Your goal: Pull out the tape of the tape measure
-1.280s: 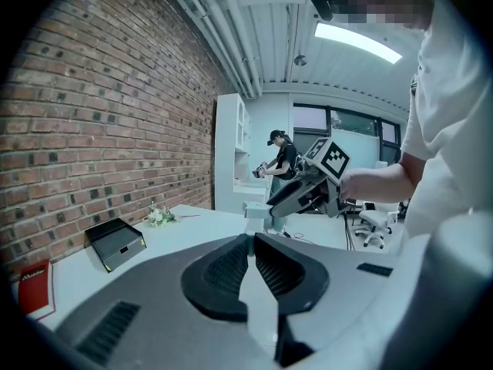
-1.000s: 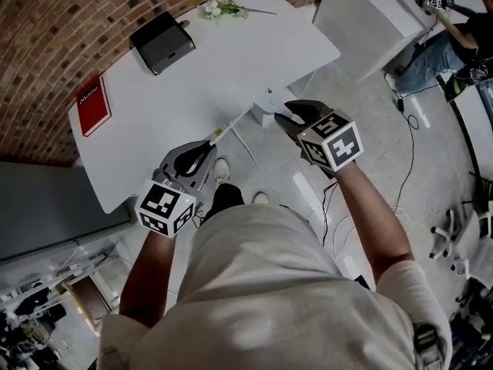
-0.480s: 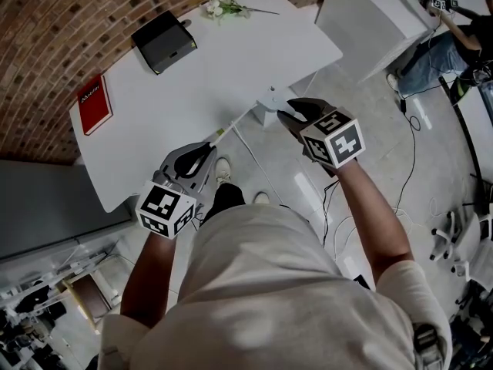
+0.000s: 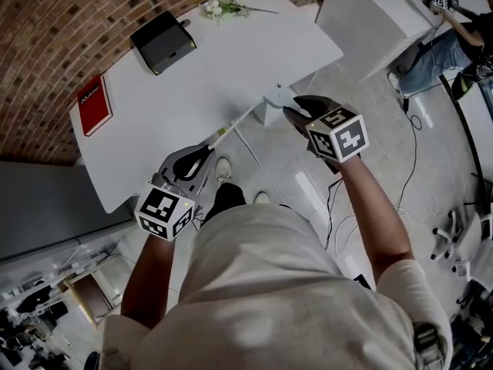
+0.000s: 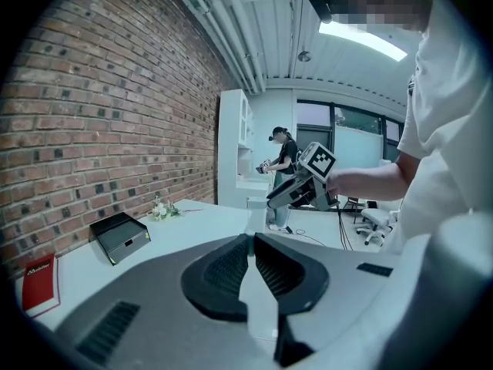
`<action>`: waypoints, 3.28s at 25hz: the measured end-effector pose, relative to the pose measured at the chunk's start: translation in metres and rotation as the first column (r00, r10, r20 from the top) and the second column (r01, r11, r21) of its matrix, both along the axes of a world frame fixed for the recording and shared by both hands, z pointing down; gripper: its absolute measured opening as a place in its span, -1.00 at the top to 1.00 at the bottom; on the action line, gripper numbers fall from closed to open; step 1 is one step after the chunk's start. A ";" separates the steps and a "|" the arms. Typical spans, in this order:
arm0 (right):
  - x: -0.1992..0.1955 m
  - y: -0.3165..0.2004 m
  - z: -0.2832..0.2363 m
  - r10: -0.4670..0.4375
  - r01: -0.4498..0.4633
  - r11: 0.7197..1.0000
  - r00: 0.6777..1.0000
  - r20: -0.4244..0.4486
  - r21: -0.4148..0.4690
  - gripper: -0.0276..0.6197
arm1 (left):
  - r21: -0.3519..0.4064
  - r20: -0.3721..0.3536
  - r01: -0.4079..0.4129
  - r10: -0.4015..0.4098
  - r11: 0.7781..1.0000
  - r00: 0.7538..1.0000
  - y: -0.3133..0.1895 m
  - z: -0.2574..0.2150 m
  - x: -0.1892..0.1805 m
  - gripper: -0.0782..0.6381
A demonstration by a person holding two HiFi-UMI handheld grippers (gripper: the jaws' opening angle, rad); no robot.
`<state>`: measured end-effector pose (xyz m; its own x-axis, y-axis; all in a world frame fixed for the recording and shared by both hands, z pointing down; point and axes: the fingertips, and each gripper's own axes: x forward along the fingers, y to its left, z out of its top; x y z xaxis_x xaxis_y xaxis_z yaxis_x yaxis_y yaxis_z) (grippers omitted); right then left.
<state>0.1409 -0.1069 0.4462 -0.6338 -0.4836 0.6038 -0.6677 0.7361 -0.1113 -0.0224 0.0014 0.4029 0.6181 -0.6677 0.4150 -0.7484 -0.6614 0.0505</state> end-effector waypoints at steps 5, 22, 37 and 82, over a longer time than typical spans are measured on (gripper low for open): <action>0.014 -0.009 0.000 0.033 -0.033 0.999 0.999 -0.003 0.001 0.51 | -0.008 -0.004 0.012 -0.012 1.000 1.000 0.001 0.000 -0.006 0.70; 0.026 -0.020 0.004 0.071 -0.071 0.998 0.997 -0.018 0.000 0.51 | -0.016 0.004 0.018 -0.018 1.000 1.000 0.008 0.000 -0.018 0.70; 0.023 -0.023 0.008 0.073 -0.073 0.997 0.997 -0.031 0.008 0.51 | -0.024 0.018 0.026 -0.026 0.999 0.999 0.018 0.004 -0.030 0.70; -0.005 -0.050 0.016 0.061 -0.060 0.998 0.997 -0.037 0.022 0.51 | -0.058 -0.005 0.085 -0.085 0.995 0.996 -0.002 0.018 -0.082 0.70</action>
